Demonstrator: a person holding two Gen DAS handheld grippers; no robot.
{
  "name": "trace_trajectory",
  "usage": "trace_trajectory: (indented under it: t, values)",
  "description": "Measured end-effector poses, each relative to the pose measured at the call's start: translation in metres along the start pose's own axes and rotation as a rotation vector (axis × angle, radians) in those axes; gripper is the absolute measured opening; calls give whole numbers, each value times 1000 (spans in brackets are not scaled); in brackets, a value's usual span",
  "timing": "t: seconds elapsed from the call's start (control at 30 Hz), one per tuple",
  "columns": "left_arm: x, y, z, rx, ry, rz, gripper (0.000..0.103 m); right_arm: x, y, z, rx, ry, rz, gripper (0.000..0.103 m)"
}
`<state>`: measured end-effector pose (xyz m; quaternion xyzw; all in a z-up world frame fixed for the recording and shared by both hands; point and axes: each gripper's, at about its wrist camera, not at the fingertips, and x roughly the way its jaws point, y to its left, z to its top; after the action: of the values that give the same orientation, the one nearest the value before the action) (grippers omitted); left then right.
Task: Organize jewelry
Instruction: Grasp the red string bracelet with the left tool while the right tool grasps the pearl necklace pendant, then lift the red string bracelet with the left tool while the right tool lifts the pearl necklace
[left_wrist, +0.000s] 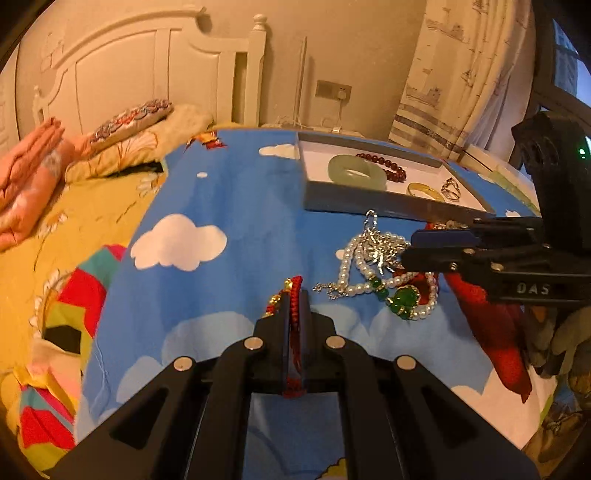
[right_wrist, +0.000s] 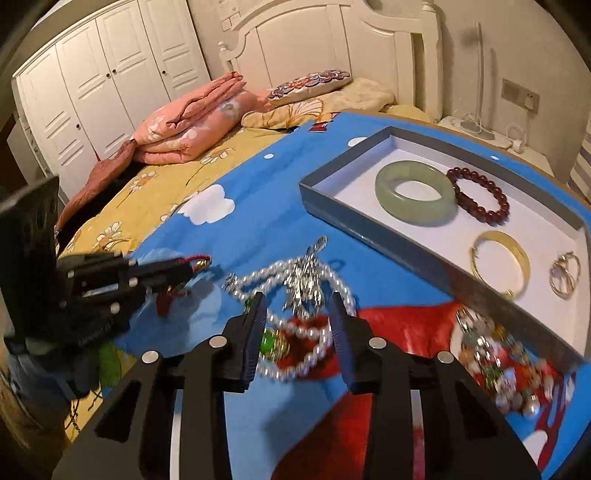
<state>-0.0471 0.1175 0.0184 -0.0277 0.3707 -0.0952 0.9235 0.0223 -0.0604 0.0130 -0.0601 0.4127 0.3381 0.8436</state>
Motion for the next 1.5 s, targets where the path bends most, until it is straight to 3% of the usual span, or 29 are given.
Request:
trace_trajectory:
  t: [0.47, 0.5, 0.53, 0.63, 0.73, 0.87, 1.5]
  values:
    - [6, 19, -2, -107, 22, -62, 14, 18, 10, 7, -47, 29, -23, 35]
    - [6, 20, -2, -108, 24, -63, 14, 18, 15, 6, -73, 32, -35, 31]
    - [7, 20, -2, -108, 27, -63, 14, 20, 19, 4, -90, 42, -44, 21]
    - [9, 19, -1, -106, 38, -57, 14, 18, 26, -2, -118, 15, -64, 19]
    - [9, 18, -1, -104, 40, -49, 14, 6, 25, -3, -108, -40, -60, 7]
    - [11, 16, -2, -93, 48, -36, 14, -1, 20, -4, -89, -50, -55, 7]
    - [12, 21, -2, -128, 48, -74, 17, 13, 5, -5, 37, 48, 156, 11]
